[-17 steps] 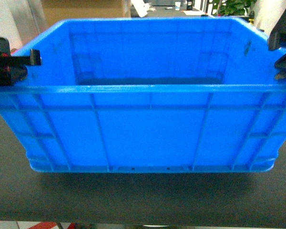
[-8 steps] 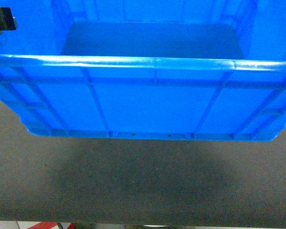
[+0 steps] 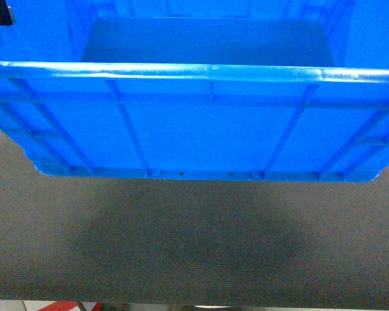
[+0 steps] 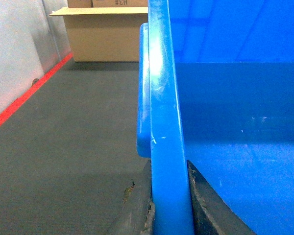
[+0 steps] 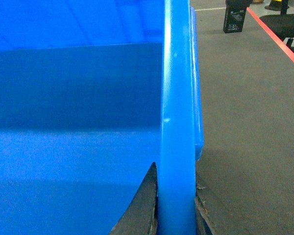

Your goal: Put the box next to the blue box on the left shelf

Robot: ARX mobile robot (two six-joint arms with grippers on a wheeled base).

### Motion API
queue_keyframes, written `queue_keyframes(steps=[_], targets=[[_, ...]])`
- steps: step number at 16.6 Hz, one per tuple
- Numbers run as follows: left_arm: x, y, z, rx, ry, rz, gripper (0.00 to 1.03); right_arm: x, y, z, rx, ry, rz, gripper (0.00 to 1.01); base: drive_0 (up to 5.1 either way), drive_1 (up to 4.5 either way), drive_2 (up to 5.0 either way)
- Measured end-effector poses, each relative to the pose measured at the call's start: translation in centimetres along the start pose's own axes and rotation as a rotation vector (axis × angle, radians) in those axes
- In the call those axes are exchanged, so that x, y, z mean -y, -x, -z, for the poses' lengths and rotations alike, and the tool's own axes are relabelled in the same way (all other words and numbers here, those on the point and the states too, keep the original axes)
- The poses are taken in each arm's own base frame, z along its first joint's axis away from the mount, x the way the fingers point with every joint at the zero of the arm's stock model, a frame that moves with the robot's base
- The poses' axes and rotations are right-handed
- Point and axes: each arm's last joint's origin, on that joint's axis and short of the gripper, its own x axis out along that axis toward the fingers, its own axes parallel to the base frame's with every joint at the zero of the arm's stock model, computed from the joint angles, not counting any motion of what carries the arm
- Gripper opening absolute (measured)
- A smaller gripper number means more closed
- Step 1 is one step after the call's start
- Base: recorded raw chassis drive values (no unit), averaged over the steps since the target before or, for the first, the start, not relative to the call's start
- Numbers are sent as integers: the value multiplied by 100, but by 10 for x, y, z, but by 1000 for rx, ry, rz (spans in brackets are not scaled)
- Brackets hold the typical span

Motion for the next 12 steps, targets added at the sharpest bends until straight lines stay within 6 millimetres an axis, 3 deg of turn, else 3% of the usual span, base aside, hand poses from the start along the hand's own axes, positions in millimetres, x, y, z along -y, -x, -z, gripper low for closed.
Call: queue_keyframes(steps=[12], targets=[[1,0,0,-1,0,0,10,0,0,0,0,1,1,9,-160,-160,-160]])
